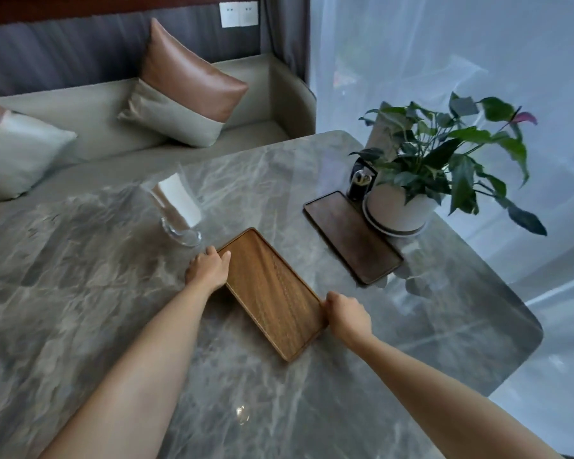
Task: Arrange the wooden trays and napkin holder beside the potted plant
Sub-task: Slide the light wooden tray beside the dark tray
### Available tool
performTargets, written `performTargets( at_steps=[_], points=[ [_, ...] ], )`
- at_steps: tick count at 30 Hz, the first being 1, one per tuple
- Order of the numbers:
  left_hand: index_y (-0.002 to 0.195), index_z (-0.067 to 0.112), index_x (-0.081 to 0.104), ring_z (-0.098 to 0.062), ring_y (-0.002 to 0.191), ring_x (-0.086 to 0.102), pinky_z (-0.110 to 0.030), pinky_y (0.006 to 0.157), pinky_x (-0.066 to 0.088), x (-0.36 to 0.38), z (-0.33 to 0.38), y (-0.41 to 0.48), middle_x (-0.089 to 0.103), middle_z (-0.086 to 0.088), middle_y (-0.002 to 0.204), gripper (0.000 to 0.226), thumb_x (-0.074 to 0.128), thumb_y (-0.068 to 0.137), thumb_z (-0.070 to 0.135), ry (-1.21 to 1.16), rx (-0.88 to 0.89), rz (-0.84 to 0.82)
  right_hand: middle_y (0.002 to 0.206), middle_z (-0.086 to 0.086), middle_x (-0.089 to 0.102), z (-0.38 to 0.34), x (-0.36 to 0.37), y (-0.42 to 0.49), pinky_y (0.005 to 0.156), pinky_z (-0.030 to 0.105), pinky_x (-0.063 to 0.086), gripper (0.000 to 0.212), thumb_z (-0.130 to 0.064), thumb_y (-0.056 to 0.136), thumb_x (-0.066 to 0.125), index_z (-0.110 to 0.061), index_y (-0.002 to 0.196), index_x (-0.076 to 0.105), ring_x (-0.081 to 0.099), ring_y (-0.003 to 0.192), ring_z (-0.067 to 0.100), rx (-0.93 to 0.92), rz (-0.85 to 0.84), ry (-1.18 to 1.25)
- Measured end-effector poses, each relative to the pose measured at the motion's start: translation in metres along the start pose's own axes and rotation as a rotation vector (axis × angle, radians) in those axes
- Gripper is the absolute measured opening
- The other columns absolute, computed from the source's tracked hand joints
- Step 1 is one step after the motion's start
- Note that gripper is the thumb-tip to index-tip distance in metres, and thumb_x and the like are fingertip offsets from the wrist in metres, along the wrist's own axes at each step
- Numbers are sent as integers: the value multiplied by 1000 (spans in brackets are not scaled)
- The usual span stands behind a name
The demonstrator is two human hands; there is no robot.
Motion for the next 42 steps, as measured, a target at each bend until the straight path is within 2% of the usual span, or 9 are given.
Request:
performTargets(
  at_steps=[4, 10, 15, 19, 23, 26, 29, 37, 42],
  points=[
    [137, -2, 35, -40, 131, 37, -47, 107, 32, 13, 42, 26, 40, -26, 143, 57, 28, 98, 39, -13, 18, -26, 100, 20, 64, 22, -18, 29, 65, 34, 36, 29, -25, 95, 37, -15, 68, 38, 59, 94, 36, 21, 15, 15],
    [139, -1, 31, -40, 131, 37, -47, 106, 33, 25, 78, 56, 39, -25, 143, 58, 26, 98, 40, -11, 3, -56, 104, 23, 63, 32, -31, 57, 72, 41, 46, 25, -27, 98, 34, -6, 93, 46, 59, 95, 39, -7, 11, 16],
    [139, 0, 29, -40, 132, 35, -47, 108, 31, 33, 97, 73, 38, -26, 144, 58, 26, 98, 40, -12, 7, -78, 99, 23, 63, 33, -33, 72, 64, 38, 40, 14, -18, 98, 31, -9, 91, 38, 60, 90, 38, -52, 14, -55],
    [141, 0, 27, -41, 134, 32, -48, 110, 28, 35, 103, 81, 33, -26, 146, 60, 26, 98, 41, -2, 4, -77, 90, 22, 61, 30, -31, 76, 61, 37, 38, 12, -12, 97, 32, -11, 85, 33, 58, 83, 36, -77, 1, -78],
    [139, 0, 30, -40, 134, 31, -48, 110, 28, 36, 110, 84, 33, -26, 146, 59, 27, 97, 42, 24, 29, -72, 69, 11, 45, 29, -31, 78, 60, 37, 38, 12, -4, 94, 33, -10, 83, 35, 50, 73, 29, -70, -12, -105],
    [141, 1, 28, -40, 136, 29, -48, 110, 27, 38, 118, 85, 31, -26, 147, 59, 27, 98, 41, 45, 67, -81, 89, 20, 60, 25, -33, 78, 64, 39, 40, 15, 2, 90, 34, -6, 95, 46, 59, 86, 36, -67, -37, -151],
    [141, 1, 28, -39, 136, 29, -47, 110, 28, 38, 123, 83, 32, -26, 146, 58, 27, 98, 40, 77, 91, -82, 101, 22, 62, 23, -33, 79, 64, 40, 39, 24, 5, 88, 34, -3, 106, 48, 60, 92, 38, -78, -42, -219],
    [144, 2, 24, -38, 136, 29, -46, 110, 28, 39, 125, 74, 30, -25, 148, 59, 28, 98, 39, 100, 96, -93, 96, 17, 65, 23, -35, 82, 59, 36, 35, 28, 5, 87, 35, -5, 114, 36, 52, 73, 30, -78, 15, -280],
    [148, 3, 15, -38, 139, 22, -46, 113, 24, 41, 125, 72, 22, -24, 152, 62, 27, 98, 39, 62, 98, -122, 97, 18, 65, 25, -36, 84, 59, 37, 35, 24, 5, 87, 34, -5, 108, 40, 61, 85, 35, -54, 29, -290]
  ],
)
Point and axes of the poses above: each hand's wrist, its own y-axis towards the middle knuckle, its own x-axis out of the palm, z = x × y, the point moved 7 cm from there along y, towards the middle knuckle
